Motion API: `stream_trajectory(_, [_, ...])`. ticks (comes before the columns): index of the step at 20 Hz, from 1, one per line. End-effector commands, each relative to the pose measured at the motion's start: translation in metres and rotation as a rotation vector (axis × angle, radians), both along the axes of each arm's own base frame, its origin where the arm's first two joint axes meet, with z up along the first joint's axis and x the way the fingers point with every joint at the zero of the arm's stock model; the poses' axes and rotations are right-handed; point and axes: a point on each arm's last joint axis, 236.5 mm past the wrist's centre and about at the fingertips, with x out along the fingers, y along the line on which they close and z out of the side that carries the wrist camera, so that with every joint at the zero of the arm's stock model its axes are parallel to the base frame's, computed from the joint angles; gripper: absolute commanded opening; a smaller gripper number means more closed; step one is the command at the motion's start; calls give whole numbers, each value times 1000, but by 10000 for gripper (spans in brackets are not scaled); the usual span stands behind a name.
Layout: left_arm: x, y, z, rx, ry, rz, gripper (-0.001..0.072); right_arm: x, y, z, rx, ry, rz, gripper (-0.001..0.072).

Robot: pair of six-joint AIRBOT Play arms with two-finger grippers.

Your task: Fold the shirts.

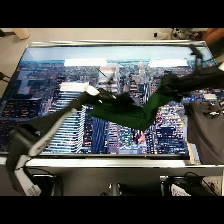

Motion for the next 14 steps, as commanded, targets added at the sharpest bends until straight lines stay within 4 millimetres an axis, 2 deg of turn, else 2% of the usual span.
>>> stream_trajectory(1, [48, 124, 87, 153, -266, 132, 21, 38, 86, -51, 81, 5, 52, 21])
stream_trajectory(3, [51, 180, 154, 138, -370, 228, 22, 50, 145, -95, 158, 54, 55, 22])
stream_trajectory(4, [45, 203, 186, 131, -423, 267, 21, 56, 174, -118, 211, 89, 31, 41])
stream_trajectory(5, [35, 219, 213, 126, -471, 292, 21, 62, 197, -137, 274, 126, -10, 213])
stream_trajectory(6, [23, 230, 234, 124, -508, 304, 22, 68, 213, -147, 342, 148, -41, 574])
stream_trajectory(7, [10, 237, 251, 124, -540, 305, 21, 72, 221, -148, 399, 156, -49, 701])
stream_trajectory(8, [-1, 241, 262, 129, -561, 299, 21, 77, 217, -146, 427, 168, -70, 685])
stream_trajectory(10, [-17, 248, 266, 190, -594, 281, 22, 73, 185, -133, 393, 175, -23, 670])
stream_trajectory(11, [-21, 252, 262, 230, -600, 272, 22, 67, 153, -132, 310, 174, 14, 670])
stream_trajectory(12, [-21, 255, 256, 264, -598, 265, 21, 61, 112, -138, 192, 188, 17, 670])
stream_trajectory(14, [-17, 263, 243, 326, -589, 264, 22, 40, -4, -162, -154, 285, -42, 668])
